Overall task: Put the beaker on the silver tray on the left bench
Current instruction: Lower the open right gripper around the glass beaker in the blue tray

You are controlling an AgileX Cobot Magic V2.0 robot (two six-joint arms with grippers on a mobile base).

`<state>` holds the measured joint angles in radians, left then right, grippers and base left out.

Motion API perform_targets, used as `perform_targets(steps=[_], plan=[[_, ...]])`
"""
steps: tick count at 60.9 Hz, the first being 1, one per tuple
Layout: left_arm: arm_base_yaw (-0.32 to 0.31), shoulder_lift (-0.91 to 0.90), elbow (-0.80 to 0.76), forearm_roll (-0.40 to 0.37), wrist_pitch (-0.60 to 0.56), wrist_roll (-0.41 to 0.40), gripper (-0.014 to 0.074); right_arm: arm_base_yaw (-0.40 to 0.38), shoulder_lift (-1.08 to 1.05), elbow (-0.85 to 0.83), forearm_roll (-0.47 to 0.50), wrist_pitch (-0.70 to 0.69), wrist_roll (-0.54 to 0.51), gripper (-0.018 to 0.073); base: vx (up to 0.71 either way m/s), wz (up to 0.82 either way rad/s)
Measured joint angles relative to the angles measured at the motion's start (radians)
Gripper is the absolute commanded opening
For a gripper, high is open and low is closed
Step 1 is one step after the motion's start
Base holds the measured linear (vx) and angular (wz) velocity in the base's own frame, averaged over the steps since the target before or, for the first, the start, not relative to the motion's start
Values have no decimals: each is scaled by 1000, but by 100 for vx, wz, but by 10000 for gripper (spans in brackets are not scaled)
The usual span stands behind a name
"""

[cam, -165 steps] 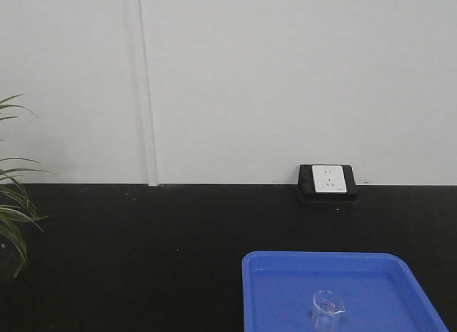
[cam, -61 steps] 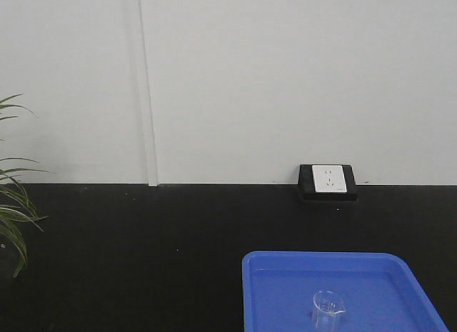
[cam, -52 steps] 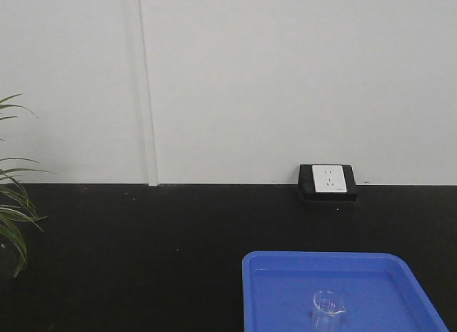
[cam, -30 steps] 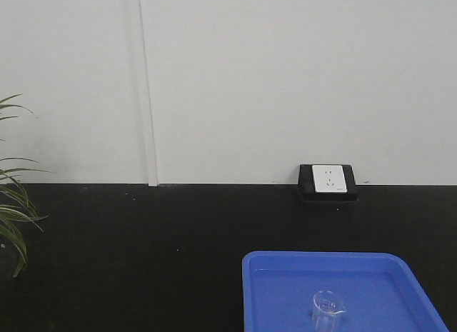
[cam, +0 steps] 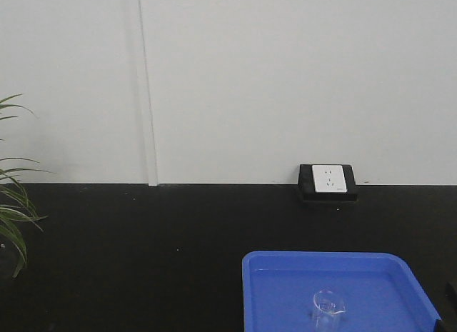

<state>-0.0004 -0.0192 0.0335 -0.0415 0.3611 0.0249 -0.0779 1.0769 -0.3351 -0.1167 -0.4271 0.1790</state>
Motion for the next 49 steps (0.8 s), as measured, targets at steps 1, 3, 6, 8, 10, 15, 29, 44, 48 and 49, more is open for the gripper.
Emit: perform_targets(steps=[1,3,6,8,10,15,29,44,48,49], plan=[[0,0,0,0,0,0,1,0,15,-1,-1,-16,1,449,0,0],[0,0,0,0,0,0,1,0,44,-2,-8,-46,2,461,0,0],[0,0,0,0,0,0,1,0,97,-7,-34,-91,3,475,0,0],[0,0,0,0,0,0,1,0,129,-12,-70,-107,4,484,0,0],[0,0,0,0,0,0,1,2,168,-20,-116,-123,4,492,0,0],[0,0,0,0,0,0,1,26,256,-46,-225,-136,5,515,0,0],[0,0,0,0,0,0,1,122,497,-177,-402,-159,4,585,0,0],[0,0,0,0,0,0,1,145,683,-293,-402,-162,19,596,0,0],[0,0,0,0,0,0,1,147,725,-325,-403,-164,22,594,0,0],[0,0,0,0,0,0,1,147,738,-333,-403,-164,23,594,0,0]])
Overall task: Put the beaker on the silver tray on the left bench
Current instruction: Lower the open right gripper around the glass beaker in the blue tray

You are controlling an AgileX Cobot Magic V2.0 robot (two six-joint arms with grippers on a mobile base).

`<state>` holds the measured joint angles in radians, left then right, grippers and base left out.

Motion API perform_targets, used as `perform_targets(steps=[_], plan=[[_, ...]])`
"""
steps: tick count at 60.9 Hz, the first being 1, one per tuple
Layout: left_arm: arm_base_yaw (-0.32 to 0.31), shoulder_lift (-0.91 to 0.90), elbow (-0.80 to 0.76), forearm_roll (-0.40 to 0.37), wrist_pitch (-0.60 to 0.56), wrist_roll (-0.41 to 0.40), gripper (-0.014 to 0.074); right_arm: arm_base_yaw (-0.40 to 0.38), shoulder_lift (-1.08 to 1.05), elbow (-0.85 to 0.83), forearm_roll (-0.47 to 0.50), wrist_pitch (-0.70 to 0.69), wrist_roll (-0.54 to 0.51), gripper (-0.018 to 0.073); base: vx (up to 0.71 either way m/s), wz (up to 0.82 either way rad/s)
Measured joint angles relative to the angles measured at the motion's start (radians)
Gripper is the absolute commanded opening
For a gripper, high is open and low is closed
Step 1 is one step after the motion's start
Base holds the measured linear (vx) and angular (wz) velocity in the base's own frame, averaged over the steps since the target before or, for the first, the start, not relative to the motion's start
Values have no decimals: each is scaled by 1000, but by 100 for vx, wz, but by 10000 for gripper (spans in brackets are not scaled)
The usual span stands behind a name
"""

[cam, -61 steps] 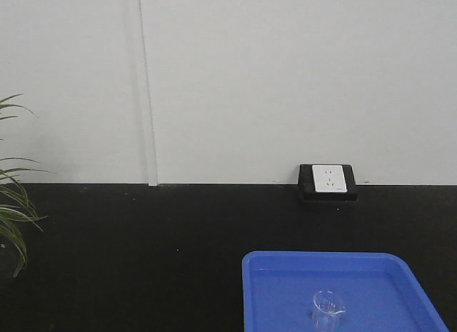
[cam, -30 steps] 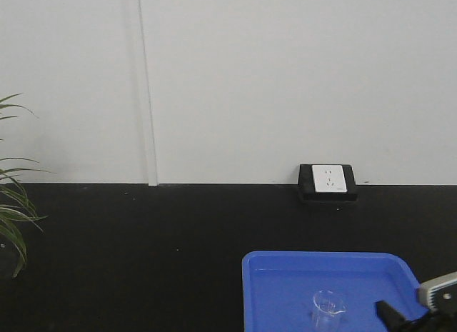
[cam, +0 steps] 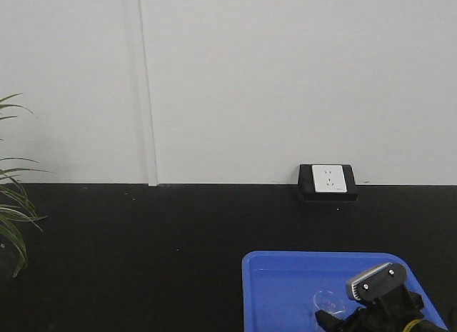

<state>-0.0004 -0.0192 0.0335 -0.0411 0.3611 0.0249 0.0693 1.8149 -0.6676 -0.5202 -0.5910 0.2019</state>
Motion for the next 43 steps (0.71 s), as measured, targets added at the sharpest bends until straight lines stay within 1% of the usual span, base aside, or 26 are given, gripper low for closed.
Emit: perform_targets(steps=[9,15,25,30,34,43], plan=[[0,0,0,1,0,0,1,0,89,-72,-1,-18,18,594,0,0],[0,0,0,1,0,0,1,0,148,-123,-2,-33,56,594,0,0],[0,0,0,1,0,0,1,0,215,-170,-3,-48,85,592,0,0],[0,0,0,1,0,0,1,0,240,-182,-3,-64,91,574,0,0],[0,0,0,1,0,0,1,0,251,-184,-3,-69,92,537,0,0],[0,0,0,1,0,0,1,0,253,-184,-4,-68,93,376,0,0]])
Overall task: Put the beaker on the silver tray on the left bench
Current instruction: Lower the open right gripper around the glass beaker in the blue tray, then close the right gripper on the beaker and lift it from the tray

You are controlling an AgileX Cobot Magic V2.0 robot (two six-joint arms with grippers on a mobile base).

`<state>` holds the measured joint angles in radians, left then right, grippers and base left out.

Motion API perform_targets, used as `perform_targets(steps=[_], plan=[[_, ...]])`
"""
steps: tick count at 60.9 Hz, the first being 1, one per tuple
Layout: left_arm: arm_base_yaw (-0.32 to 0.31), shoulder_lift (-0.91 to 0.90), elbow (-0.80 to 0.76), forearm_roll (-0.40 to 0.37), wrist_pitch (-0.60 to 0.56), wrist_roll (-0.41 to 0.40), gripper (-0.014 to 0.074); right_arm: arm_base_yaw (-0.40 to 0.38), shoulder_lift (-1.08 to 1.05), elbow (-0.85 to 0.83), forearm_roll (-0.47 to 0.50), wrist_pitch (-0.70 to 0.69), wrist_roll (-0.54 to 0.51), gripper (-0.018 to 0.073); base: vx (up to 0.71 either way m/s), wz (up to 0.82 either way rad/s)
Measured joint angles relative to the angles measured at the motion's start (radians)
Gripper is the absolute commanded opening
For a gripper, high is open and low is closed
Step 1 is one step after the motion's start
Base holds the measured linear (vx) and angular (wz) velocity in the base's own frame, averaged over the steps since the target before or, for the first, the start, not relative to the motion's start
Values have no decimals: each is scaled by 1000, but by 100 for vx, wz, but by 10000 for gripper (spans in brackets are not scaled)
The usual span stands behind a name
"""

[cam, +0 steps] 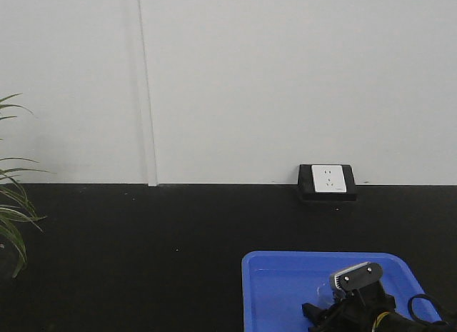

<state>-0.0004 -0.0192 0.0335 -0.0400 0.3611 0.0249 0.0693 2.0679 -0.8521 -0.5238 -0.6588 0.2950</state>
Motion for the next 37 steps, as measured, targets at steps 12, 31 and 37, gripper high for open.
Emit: perform_targets(steps=[12,31,37], plan=[[0,0,0,1,0,0,1,0,-50,0,-4,17,34,66,0,0],[0,0,0,1,0,0,1,6,-327,0,-264,93,309,-15,0,0],[0,0,0,1,0,0,1,43,-446,0,-408,142,456,-15,0,0]])
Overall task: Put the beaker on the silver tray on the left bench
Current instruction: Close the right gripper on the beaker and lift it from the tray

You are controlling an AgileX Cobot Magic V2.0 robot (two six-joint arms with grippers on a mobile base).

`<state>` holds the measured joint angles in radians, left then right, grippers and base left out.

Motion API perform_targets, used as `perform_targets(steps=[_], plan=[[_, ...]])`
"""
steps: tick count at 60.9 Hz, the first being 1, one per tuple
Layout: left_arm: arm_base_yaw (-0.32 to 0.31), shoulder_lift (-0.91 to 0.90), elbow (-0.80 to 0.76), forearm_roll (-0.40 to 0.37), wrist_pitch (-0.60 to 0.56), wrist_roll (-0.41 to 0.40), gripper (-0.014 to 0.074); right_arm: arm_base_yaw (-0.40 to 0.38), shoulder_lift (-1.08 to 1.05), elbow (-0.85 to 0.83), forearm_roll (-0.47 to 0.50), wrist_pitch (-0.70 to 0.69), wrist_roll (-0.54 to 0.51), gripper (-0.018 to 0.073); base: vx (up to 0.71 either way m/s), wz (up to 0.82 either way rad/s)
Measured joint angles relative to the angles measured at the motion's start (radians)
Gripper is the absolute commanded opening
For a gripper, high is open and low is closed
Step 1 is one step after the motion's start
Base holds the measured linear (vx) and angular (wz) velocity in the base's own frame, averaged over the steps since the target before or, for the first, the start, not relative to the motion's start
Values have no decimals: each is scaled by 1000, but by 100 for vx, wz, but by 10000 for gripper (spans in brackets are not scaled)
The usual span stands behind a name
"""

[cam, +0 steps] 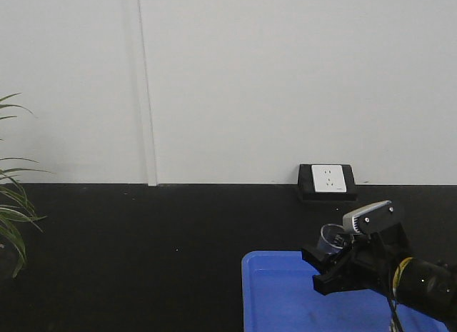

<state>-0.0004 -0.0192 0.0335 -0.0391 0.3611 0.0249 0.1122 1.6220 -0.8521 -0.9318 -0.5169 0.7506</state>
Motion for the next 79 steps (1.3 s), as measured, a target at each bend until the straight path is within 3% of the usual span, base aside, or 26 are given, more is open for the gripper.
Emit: perform_targets(steps=[5,13,23,32,79], plan=[[0,0,0,0,0,0,1,55,-91,0,-105,44,119,-14,0,0],[0,0,0,0,0,0,1,154,-212,1,-183,103,255,-14,0,0],[0,0,0,0,0,0,1,280,-320,1,-194,191,298,-14,0,0],[0,0,0,0,0,0,1,348,-343,1,-195,254,301,-14,0,0],[0,0,0,0,0,0,1,359,-343,1,-197,267,304,-14,0,0]])
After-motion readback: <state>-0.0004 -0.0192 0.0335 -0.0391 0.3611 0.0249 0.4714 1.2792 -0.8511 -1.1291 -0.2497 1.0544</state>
